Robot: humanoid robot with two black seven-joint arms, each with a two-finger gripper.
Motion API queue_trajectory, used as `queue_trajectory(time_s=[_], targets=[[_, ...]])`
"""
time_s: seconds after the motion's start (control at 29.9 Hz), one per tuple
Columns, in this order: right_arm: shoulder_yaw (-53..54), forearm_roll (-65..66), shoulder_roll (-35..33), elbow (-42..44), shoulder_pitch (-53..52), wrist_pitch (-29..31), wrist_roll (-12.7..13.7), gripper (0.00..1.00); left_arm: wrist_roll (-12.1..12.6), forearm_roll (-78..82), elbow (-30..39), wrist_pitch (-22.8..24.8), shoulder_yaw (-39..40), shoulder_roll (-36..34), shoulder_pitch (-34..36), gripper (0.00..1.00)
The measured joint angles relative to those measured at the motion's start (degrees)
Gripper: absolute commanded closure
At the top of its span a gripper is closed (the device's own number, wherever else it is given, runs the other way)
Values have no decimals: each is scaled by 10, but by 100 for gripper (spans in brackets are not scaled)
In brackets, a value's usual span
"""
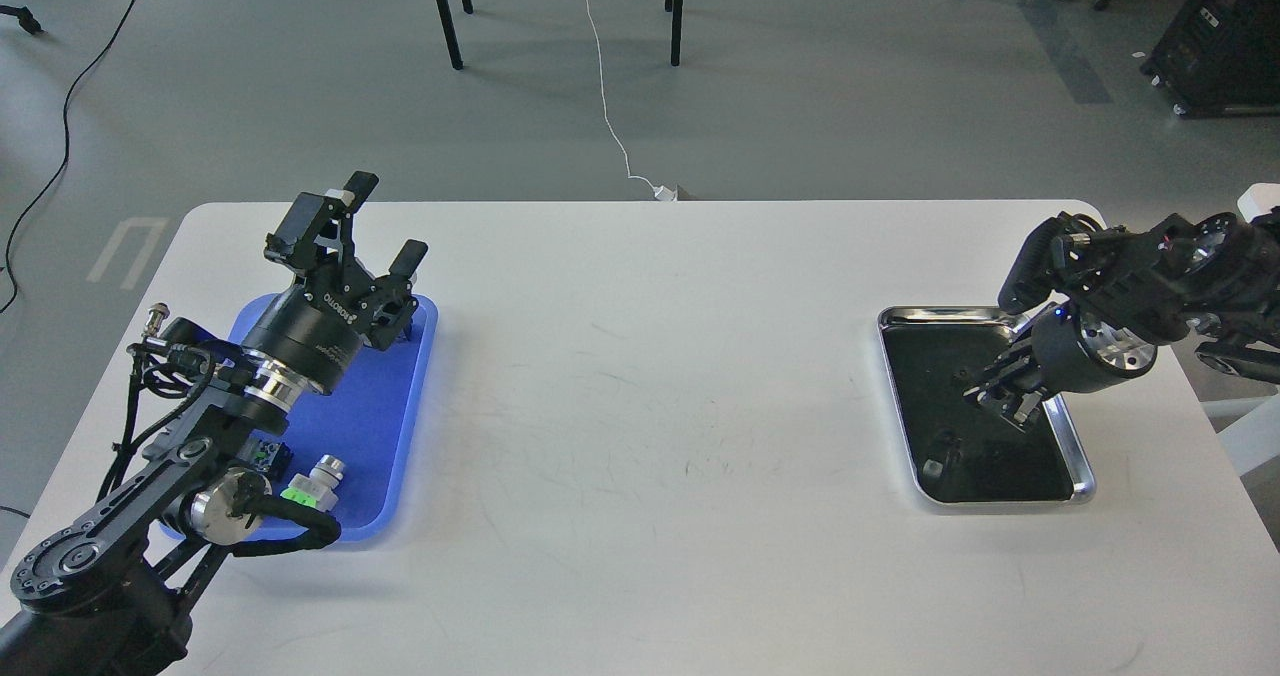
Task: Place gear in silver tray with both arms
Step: 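Carry the gear with the right gripper over the silver tray, then lower the gear into the silver tray and open the right gripper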
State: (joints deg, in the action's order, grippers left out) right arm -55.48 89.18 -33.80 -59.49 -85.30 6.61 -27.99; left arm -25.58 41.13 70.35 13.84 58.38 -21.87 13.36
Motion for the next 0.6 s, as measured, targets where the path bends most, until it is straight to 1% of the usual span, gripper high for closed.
queue_trajectory(time_s=[0.2, 0.37, 0.6], targets=[[2, 1, -14, 10, 27, -14, 0, 81, 0, 0, 2, 0, 0, 0, 0, 2], [16, -1, -6, 13, 33, -17, 0, 81, 0, 0, 2, -1, 1, 1, 0, 2], [29, -5, 7, 6, 35, -21, 0, 76, 0, 0, 2, -2, 2, 2, 0, 2]])
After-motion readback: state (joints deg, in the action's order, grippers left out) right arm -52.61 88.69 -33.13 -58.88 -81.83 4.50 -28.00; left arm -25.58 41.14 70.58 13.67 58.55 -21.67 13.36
